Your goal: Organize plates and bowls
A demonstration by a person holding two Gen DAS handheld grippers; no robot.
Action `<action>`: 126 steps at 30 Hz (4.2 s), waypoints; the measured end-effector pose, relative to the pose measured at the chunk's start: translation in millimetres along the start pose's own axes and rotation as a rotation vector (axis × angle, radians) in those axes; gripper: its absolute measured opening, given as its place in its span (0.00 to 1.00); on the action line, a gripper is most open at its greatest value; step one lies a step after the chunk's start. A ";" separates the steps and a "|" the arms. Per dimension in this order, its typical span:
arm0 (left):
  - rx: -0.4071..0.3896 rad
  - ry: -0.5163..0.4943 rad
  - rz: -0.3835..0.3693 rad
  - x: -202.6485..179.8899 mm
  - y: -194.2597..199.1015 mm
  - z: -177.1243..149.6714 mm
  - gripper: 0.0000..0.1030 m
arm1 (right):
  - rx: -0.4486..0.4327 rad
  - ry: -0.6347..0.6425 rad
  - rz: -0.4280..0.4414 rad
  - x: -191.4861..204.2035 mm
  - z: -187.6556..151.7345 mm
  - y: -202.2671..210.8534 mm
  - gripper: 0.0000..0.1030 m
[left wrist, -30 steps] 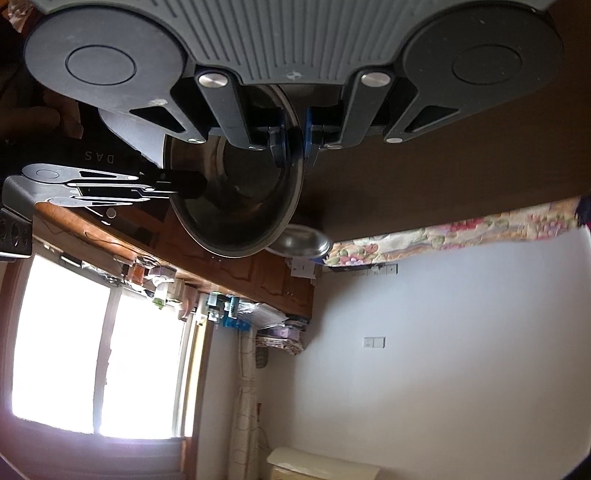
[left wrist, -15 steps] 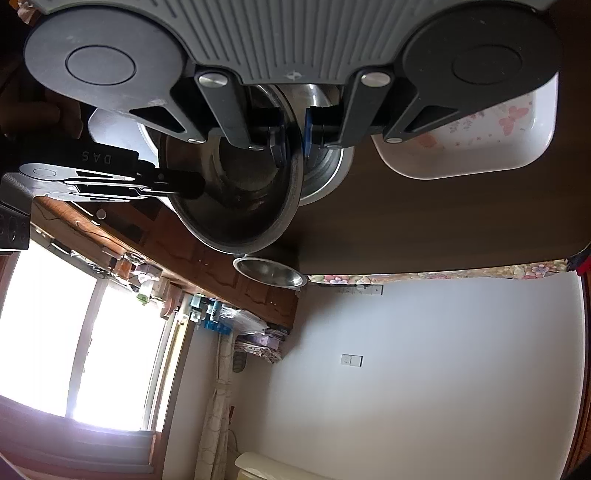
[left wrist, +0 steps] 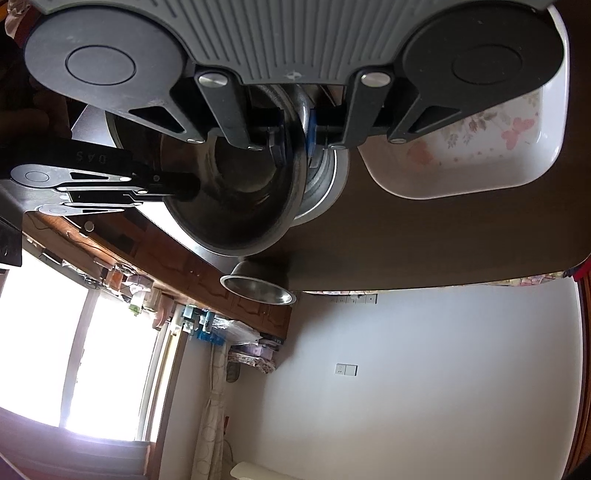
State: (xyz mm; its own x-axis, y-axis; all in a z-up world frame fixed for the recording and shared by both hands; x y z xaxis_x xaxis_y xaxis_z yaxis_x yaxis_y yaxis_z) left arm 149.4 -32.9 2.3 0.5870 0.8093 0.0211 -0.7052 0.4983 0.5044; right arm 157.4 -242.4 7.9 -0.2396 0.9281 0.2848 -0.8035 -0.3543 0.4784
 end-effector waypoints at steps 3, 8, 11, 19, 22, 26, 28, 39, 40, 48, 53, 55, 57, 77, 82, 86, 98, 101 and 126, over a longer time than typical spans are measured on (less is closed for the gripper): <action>-0.004 -0.011 0.008 -1.5 -1.2 0.2 0.39 | 0.002 0.024 -0.010 2.3 -0.1 -0.3 0.11; -0.006 -0.015 0.012 -2.0 -0.8 -1.7 0.40 | -0.003 0.049 -0.016 4.1 -1.8 0.8 0.12; -0.005 -0.011 0.013 -0.9 -0.1 -4.0 0.40 | -0.001 0.046 -0.012 4.0 -0.5 1.2 0.12; -0.013 -0.004 0.021 2.4 6.1 -5.0 0.43 | -0.026 0.012 0.007 -2.4 6.8 5.3 0.14; -0.016 -0.003 0.026 2.4 6.5 -3.5 0.43 | -0.034 0.004 0.016 -4.3 9.5 7.7 0.14; -0.024 -0.006 0.031 2.6 10.5 -2.0 0.46 | -0.040 0.007 0.021 -5.1 10.0 10.5 0.14; -0.032 -0.010 0.036 2.4 13.0 0.2 0.51 | -0.045 0.011 0.024 -4.8 10.3 12.0 0.14; -0.067 -0.079 0.074 0.3 7.3 31.8 0.69 | -0.105 0.021 -0.007 -18.7 28.7 19.4 0.15; -0.071 -0.084 0.075 0.3 4.6 36.8 0.70 | -0.112 0.022 -0.014 -21.8 31.9 19.5 0.16; -0.125 -0.119 0.122 2.0 -21.1 69.6 1.00 | -0.149 0.041 -0.079 -46.6 51.4 11.8 0.28; -0.144 -0.128 0.146 3.8 -39.5 86.6 1.00 | -0.182 0.038 -0.109 -63.4 57.5 3.7 0.67; -0.146 -0.135 0.140 4.8 -47.0 93.2 1.00 | -0.188 0.031 -0.110 -71.0 60.8 -0.2 0.79; -0.143 -0.141 0.112 3.7 -55.2 100.9 1.00 | -0.198 0.032 -0.118 -76.8 64.5 -3.8 0.90; -0.013 -0.230 0.056 3.3 -137.0 155.5 0.96 | -0.165 0.060 -0.131 -117.3 116.8 -52.4 1.00; 0.057 -0.212 0.023 5.7 -168.8 160.4 0.85 | -0.128 0.029 -0.133 -128.8 123.7 -73.4 0.91; 0.119 -0.226 0.009 7.5 -193.1 161.9 0.82 | -0.086 0.000 -0.137 -136.5 124.6 -87.8 0.84; 0.221 -0.128 -0.017 26.6 -237.8 160.2 0.76 | 0.007 -0.073 -0.124 -149.6 123.7 -112.5 0.72; 0.225 -0.095 -0.033 31.5 -240.4 160.2 0.70 | 0.024 -0.082 -0.120 -150.1 122.7 -113.0 0.66; 0.182 -0.097 -0.020 17.3 -199.0 170.3 0.52 | 0.007 -0.075 -0.131 -137.1 127.8 -95.2 0.22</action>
State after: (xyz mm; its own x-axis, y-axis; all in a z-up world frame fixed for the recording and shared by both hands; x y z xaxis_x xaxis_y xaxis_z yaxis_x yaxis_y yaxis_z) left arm 367.7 -171.0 49.3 0.6419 0.7617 0.0885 -0.6147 0.4421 0.6532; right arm 336.4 -350.5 29.4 -0.0911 0.9554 0.2808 -0.8215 -0.2315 0.5210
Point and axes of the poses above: each gripper's, at about its wrist camera, not at the fingertips, and y roughly against the way its jaws point, x to its left, z to its top, the point moved 1 cm from there along -y, roughly the way its jaws point, and after that the axes turned 13 degrees about -y, right-handed, at the moved point
